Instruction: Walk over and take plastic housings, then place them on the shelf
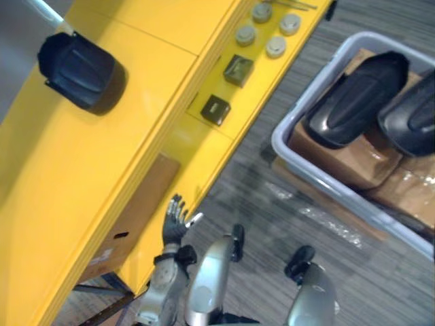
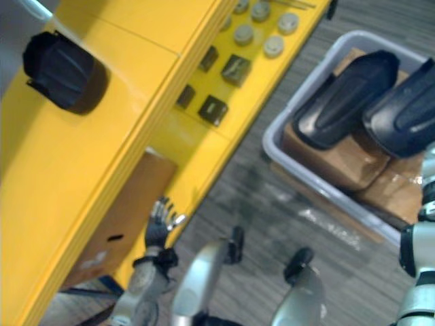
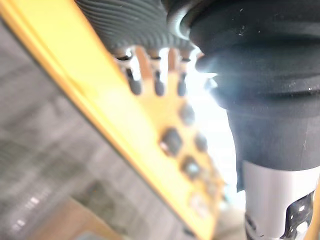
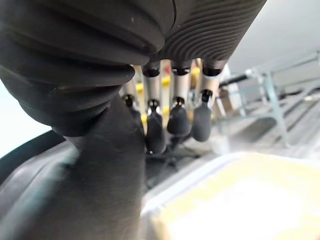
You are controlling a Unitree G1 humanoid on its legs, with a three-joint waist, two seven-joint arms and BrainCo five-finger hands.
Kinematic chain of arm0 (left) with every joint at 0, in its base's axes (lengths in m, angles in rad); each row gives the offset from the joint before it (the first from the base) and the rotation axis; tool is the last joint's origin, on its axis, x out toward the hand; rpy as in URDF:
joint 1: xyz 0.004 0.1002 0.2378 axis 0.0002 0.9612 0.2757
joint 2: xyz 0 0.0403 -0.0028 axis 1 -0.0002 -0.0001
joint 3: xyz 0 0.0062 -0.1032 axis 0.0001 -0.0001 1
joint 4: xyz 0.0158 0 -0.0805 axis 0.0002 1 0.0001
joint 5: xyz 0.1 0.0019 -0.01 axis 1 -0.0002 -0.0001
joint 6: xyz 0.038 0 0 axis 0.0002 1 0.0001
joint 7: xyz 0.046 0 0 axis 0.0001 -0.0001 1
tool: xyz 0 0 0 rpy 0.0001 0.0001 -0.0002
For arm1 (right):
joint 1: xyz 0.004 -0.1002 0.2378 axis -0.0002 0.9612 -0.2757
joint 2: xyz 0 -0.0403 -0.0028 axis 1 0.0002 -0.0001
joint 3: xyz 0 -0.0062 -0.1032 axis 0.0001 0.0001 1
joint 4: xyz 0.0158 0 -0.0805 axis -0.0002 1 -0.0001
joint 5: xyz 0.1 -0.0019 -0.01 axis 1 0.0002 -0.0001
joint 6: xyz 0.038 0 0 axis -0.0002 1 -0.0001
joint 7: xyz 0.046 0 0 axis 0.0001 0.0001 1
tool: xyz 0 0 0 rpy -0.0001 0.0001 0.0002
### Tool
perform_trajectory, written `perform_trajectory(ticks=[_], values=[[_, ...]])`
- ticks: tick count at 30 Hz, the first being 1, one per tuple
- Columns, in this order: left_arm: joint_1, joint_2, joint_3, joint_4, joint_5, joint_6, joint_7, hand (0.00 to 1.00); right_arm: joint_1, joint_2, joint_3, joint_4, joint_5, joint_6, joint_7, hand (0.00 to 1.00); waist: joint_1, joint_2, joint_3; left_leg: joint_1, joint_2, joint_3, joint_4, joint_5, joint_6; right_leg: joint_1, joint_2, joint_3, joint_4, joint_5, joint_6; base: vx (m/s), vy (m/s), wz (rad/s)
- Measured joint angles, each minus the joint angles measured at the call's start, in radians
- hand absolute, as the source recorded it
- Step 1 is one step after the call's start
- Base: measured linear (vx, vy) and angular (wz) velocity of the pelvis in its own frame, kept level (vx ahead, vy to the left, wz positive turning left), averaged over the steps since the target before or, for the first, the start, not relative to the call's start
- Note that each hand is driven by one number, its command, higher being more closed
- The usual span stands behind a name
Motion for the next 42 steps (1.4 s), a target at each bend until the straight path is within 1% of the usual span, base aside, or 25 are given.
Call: perform_trajectory(ticks=[2, 4, 5, 6, 8, 10, 12, 13, 14, 16, 17, 19, 21, 24, 25, 26, 27, 30, 32, 34, 36, 38, 39, 40, 42], values=[[-0.026, 0.002, 0.027, -0.045, 0.024, 0.001, 0.0, 0.0, 0.004, 0.034, 0.0, -0.036, -0.001, -0.002, -0.004, 1.0, -0.011, -0.01, 0.007, 0.017, 0.007, 0.003, -0.025, 0.011, -0.003, 0.019, 0.019, 0.001, -0.035, 0.021, -0.004, 0.02, -0.013, -0.08], [-0.1, 0.007, 0.042, -0.082, 0.058, 0.001, 0.0, 0.0, 0.014, 0.063, -0.001, -0.054, -0.006, -0.004, -0.005, 1.0, -0.017, -0.024, 0.016, 0.033, 0.009, 0.005, -0.057, 0.031, -0.007, 0.034, 0.031, 0.0, -0.072, 0.043, -0.008, 0.0, -0.005, -0.02], [-0.122, 0.011, 0.042, -0.089, 0.065, 0.001, 0.001, 0.0, 0.014, 0.073, -0.006, -0.058, -0.01, -0.004, -0.004, 1.0, -0.018, -0.028, 0.019, 0.039, 0.009, 0.006, -0.066, 0.031, -0.008, 0.037, 0.034, 0.002, -0.079, 0.047, -0.009, -0.01, -0.011, -0.09], [-0.164, 0.025, 0.042, -0.098, 0.087, 0.002, 0.001, 0.0, 0.014, 0.099, -0.022, -0.079, -0.021, -0.004, -0.004, 1.0, -0.024, -0.035, 0.023, 0.044, 0.016, 0.011, -0.076, 0.038, -0.011, 0.038, 0.043, 0.005, -0.093, 0.061, -0.02, -0.02, -0.009, -0.12], [-0.227, 0.05, 0.042, -0.108, 0.098, 0.004, 0.001, 0.0, 0.014, 0.13, -0.024, -0.126, -0.03, -0.006, -0.004, 1.0, -0.036, -0.042, 0.028, 0.045, 0.03, 0.019, -0.08, 0.041, -0.014, 0.038, 0.06, 0.014, -0.111, 0.08, -0.027, -0.03, 0.0, -0.21], [-0.295, 0.059, 0.038, -0.108, 0.124, 0.009, 0.004, 0.0, 0.014, 0.146, -0.025, -0.159, -0.043, -0.017, -0.004, 1.0, -0.04, -0.052, 0.032, 0.06, 0.033, 0.04, -0.094, 0.046, -0.012, 0.038, 0.063, 0.032, -0.12, 0.087, -0.027, -0.02, 0.008, -0.24], [-0.386, 0.079, 0.031, -0.106, 0.182, 0.017, 0.016, 0.0, 0.011, 0.173, -0.025, -0.199, -0.053, -0.022, -0.004, 1.0, -0.063, -0.059, 0.031, 0.065, 0.041, 0.048, -0.118, 0.062, -0.013, 0.038, 0.079, 0.041, -0.15, 0.121, -0.039, -0.04, 0.008, -0.15], [-0.416, 0.086, 0.03, -0.096, 0.186, 0.019, 0.017, 0.0, 0.011, 0.183, -0.025, -0.207, -0.065, -0.022, -0.004, 1.0, -0.067, -0.066, 0.031, 0.068, 0.043, 0.052, -0.124, 0.066, -0.014, 0.038, 0.084, 0.048, -0.158, 0.128, -0.045, -0.05, 0.008, -0.24], [-0.482, 0.098, 0.028, -0.056, 0.21, 0.029, 0.02, 0.0, 0.011, 0.209, -0.025, -0.208, -0.081, -0.024, -0.002, 1.0, -0.07, -0.083, 0.027, 0.079, 0.044, 0.064, -0.141, 0.077, -0.017, 0.038, 0.09, 0.06, -0.178, 0.139, -0.043, -0.05, -0.005, -0.26], [-0.6, 0.134, 0.004, 0.019, 0.219, 0.056, 0.025, 0.0, 0.011, 0.256, -0.025, -0.222, -0.103, -0.037, 0.012, 1.0, -0.091, -0.118, 0.023, 0.08, 0.049, 0.083, -0.154, 0.086, -0.02, 0.036, 0.1, 0.08, -0.21, 0.149, -0.036, -0.06, -0.011, -0.27], [-0.622, 0.138, 0.001, 0.032, 0.219, 0.061, 0.027, 0.0, 0.01, 0.266, -0.025, -0.228, -0.113, -0.042, 0.018, 1.0, -0.095, -0.125, 0.024, 0.079, 0.052, 0.09, -0.154, 0.086, -0.02, 0.036, 0.104, 0.085, -0.221, 0.154, -0.038, -0.07, -0.004, -0.26], [-0.682, 0.138, -0.015, 0.066, 0.219, 0.088, 0.037, 0.0, 0.01, 0.283, -0.024, -0.242, -0.136, -0.058, 0.025, 1.0, -0.114, -0.135, 0.022, 0.076, 0.058, 0.1, -0.156, 0.089, -0.019, 0.036, 0.116, 0.096, -0.25, 0.175, -0.037, -0.07, 0.008, -0.23], [-0.744, 0.139, -0.034, 0.094, 0.249, 0.119, 0.038, 0.0, 0.01, 0.287, -0.021, -0.247, -0.168, -0.069, 0.039, 1.0, -0.13, -0.138, 0.021, 0.076, 0.062, 0.113, -0.157, 0.09, -0.019, 0.036, 0.124, 0.111, -0.27, 0.192, -0.036, -0.07, 0.031, -0.21], [-0.802, 0.14, -0.04, 0.117, 0.278, 0.148, 0.038, 0.0, 0.009, 0.288, -0.018, -0.249, -0.2, -0.089, 0.043, 1.0, -0.147, -0.138, 0.021, 0.072, 0.064, 0.116, -0.158, 0.091, -0.019, 0.036, 0.129, 0.114, -0.282, 0.202, -0.035, -0.05, 0.03, -0.07], [-0.839, 0.142, -0.043, 0.143, 0.297, 0.176, 0.038, 0.0, 0.009, 0.288, -0.016, -0.257, -0.214, -0.101, 0.048, 1.0, -0.155, -0.138, 0.021, 0.072, 0.064, 0.119, -0.163, 0.095, -0.02, 0.033, 0.129, 0.117, -0.283, 0.205, -0.036, -0.02, 0.02, -0.03], [-0.854, 0.145, -0.046, 0.154, 0.298, 0.185, 0.038, 0.0, 0.009, 0.288, -0.015, -0.267, -0.219, -0.105, 0.052, 1.0, -0.159, -0.138, 0.021, 0.072, 0.064, 0.12, -0.165, 0.097, -0.02, 0.032, 0.13, 0.117, -0.285, 0.207, -0.037, -0.02, 0.021, -0.05], [-0.88, 0.156, -0.048, 0.175, 0.298, 0.208, 0.037, 0.0, 0.006, 0.288, -0.004, -0.29, -0.234, -0.112, 0.06, 1.0, -0.166, -0.138, 0.021, 0.072, 0.065, 0.123, -0.167, 0.1, -0.02, 0.03, 0.131, 0.12, -0.29, 0.212, -0.038, -0.01, 0.019, -0.1], [-0.926, 0.171, -0.052, 0.228, 0.291, 0.277, 0.019, 0.0, -0.009, 0.288, 0.03, -0.351, -0.263, -0.162, 0.081, 1.0, -0.176, -0.141, 0.021, 0.074, 0.067, 0.147, -0.171, 0.1, -0.02, 0.016, 0.138, 0.143, -0.293, 0.22, -0.038, -0.01, 0.008, -0.19], [-0.952, 0.172, -0.068, 0.261, 0.28, 0.307, 0.002, 0.0, -0.009, 0.288, 0.049, -0.365, -0.275, -0.182, 0.084, 1.0, -0.183, -0.146, 0.021, 0.076, 0.067, 0.148, -0.171, 0.1, -0.02, 0.016, 0.139, 0.145, -0.294, 0.222, -0.038, 0.0, 0.011, -0.04], [-0.968, 0.172, -0.079, 0.281, 0.211, 0.337, -0.016, 0.0, -0.01, 0.289, 0.063, -0.366, -0.279, -0.195, 0.094, 1.0, -0.185, -0.156, 0.021, 0.079, 0.068, 0.15, -0.173, 0.101, -0.02, 0.016, 0.139, 0.148, -0.294, 0.223, -0.039, 0.0, 0.01, -0.02], [-0.983, 0.172, -0.08, 0.313, 0.066, 0.382, -0.046, 0.0, -0.013, 0.291, 0.072, -0.366, -0.285, -0.207, 0.105, 1.0, -0.19, -0.161, 0.021, 0.08, 0.067, 0.152, -0.177, 0.104, -0.017, 0.016, 0.14, 0.15, -0.298, 0.233, -0.045, 0.0, 0.0, 0.0], [-0.985, 0.171, -0.08, 0.356, -0.033, 0.409, -0.069, 0.0, -0.031, 0.294, 0.088, -0.366, -0.297, -0.217, 0.112, 1.0, -0.201, -0.162, 0.021, 0.082, 0.059, 0.155, -0.187, 0.112, -0.012, 0.016, 0.134, 0.152, -0.303, 0.239, -0.044, -0.03, 0.037, 0.0], [-0.985, 0.167, -0.081, 0.394, -0.09, 0.418, -0.078, 0.0, -0.042, 0.299, 0.094, -0.366, -0.315, -0.224, 0.123, 1.0, -0.203, -0.162, 0.021, 0.084, 0.057, 0.159, -0.188, 0.113, -0.011, 0.016, 0.132, 0.156, -0.305, 0.241, -0.042, -0.04, 0.044, -0.03], [-0.985, 0.164, -0.081, 0.413, -0.118, 0.418, -0.081, 0.0, -0.046, 0.3, 0.1, -0.366, -0.318, -0.23, 0.125, 1.0, -0.203, -0.163, 0.021, 0.086, 0.057, 0.162, -0.188, 0.113, -0.01, 0.016, 0.132, 0.16, -0.305, 0.242, -0.041, -0.04, 0.036, -0.07], [-0.985, 0.158, -0.081, 0.452, -0.216, 0.418, -0.115, 0.0, -0.049, 0.309, 0.112, -0.366, -0.34, -0.256, 0.131, 1.0, -0.203, -0.17, 0.02, 0.087, 0.056, 0.164, -0.187, 0.115, -0.009, 0.017, 0.131, 0.162, -0.308, 0.244, -0.04, -0.05, 0.021, -0.04]])
